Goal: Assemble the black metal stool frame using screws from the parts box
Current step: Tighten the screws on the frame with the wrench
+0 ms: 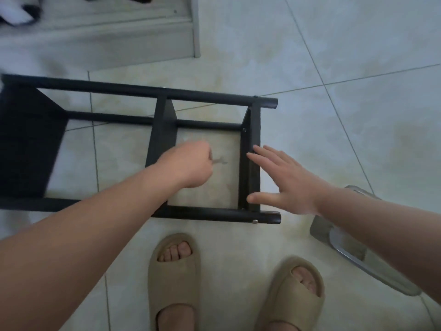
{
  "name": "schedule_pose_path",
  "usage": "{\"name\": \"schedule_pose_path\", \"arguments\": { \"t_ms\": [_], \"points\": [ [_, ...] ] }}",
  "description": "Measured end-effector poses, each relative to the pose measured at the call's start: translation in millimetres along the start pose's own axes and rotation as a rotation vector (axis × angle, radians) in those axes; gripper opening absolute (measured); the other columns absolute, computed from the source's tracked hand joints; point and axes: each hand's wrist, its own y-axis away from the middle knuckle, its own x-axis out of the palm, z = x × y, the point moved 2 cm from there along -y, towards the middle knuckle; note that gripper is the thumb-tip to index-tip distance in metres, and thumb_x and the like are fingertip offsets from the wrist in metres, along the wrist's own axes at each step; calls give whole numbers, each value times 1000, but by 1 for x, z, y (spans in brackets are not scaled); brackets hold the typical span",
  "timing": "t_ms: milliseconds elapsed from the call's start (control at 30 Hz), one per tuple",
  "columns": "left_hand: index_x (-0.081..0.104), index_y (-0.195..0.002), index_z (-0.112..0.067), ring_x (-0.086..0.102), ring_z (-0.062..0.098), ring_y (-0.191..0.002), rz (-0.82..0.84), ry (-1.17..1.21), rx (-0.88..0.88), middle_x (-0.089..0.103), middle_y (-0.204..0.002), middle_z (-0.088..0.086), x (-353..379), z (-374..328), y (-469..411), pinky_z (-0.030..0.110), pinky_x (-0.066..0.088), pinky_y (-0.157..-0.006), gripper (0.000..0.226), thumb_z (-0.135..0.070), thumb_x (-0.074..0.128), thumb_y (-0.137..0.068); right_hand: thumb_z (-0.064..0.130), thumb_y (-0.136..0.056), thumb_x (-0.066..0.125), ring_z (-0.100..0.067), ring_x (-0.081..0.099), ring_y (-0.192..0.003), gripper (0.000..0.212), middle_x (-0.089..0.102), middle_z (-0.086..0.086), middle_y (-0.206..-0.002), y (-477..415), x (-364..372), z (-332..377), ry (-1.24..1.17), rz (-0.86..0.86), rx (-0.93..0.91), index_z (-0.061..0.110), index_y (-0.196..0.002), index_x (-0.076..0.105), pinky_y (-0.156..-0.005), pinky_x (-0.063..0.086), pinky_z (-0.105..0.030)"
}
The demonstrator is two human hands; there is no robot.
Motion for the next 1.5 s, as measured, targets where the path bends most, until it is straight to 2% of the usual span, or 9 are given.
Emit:
{"name": "schedule_pose_path", "arguments": {
  "t_ms": [100,233,400,500,633,1000,1167,1367,1500],
  "points": [
    [57,-95,-24,57,16,-81,-172,72,95,58,-94,-3,-22,-25,-22,32,43,-63,10,-21,48,-99,63,-92,54,-18,16,-153,86,25,2,-165,-13,-28,-13,-70,-118,141,27,-160,16,-122,16,-38],
    [50,-107,-13,46,24,-100,-279,7,156,49,-108,5,-50,-46,-74,37,39,-78,12,-8,43,-98,53,-90,66,-22,21,-152,87,29,1,-164,-55,-65,-38,-78,-212,233,28,-159,19,-120,24,-43],
    [39,-103,-12,49,22,-75,-237,32,1,53,-92,7,-62,-38,-143,35,32,-57,11,-5,40,-95,62,-86,66,-22,23,-150,94,28,3,-163,-115,-80,-66,-42,-131,287,28,-160,19,-116,26,-43],
    [36,-101,-12,49,31,-84,-153,-43,-66,50,-95,8,-57,-23,-169,37,35,-69,9,-12,44,-97,67,-79,71,-21,44,-127,93,43,4,-143,-133,-80,-80,-168,-63,314,28,-153,32,-95,37,-35],
    [39,-103,-12,53,31,-82,-169,3,-37,51,-84,5,-55,-21,-165,39,37,-67,8,-12,34,-97,67,-71,79,-16,49,-95,82,45,7,-112,-125,-81,-78,-182,-110,291,23,-134,48,-70,38,-31],
    [41,-107,-12,54,28,-74,-199,-31,46,54,-85,10,-87,-70,-6,37,36,-58,12,-10,35,-97,67,-71,78,-22,52,-104,79,50,0,-115,28,-85,23,54,-374,301,17,-124,48,-80,44,-34],
    [40,-124,-8,55,27,-79,-118,-89,-22,47,-80,3,-64,-78,90,36,38,-63,29,-9,39,-95,59,-85,70,-24,57,-100,50,49,2,-108,104,-52,81,27,-336,352,20,-107,46,-72,43,-35],
    [32,-104,-16,47,16,-64,-184,-86,-13,51,-74,0,-7,-72,181,36,35,-69,15,-7,39,-94,52,-87,71,-20,55,-84,42,49,5,-97,179,10,131,-52,-392,435,22,-95,42,-67,48,-36],
    [31,-100,-19,43,14,-59,-239,-66,20,45,-68,-4,31,-58,220,36,33,-76,15,-9,40,-95,49,-87,70,-18,49,-81,39,45,7,-94,206,44,155,-61,-328,467,24,-93,41,-59,37,-33]
  ]
}}
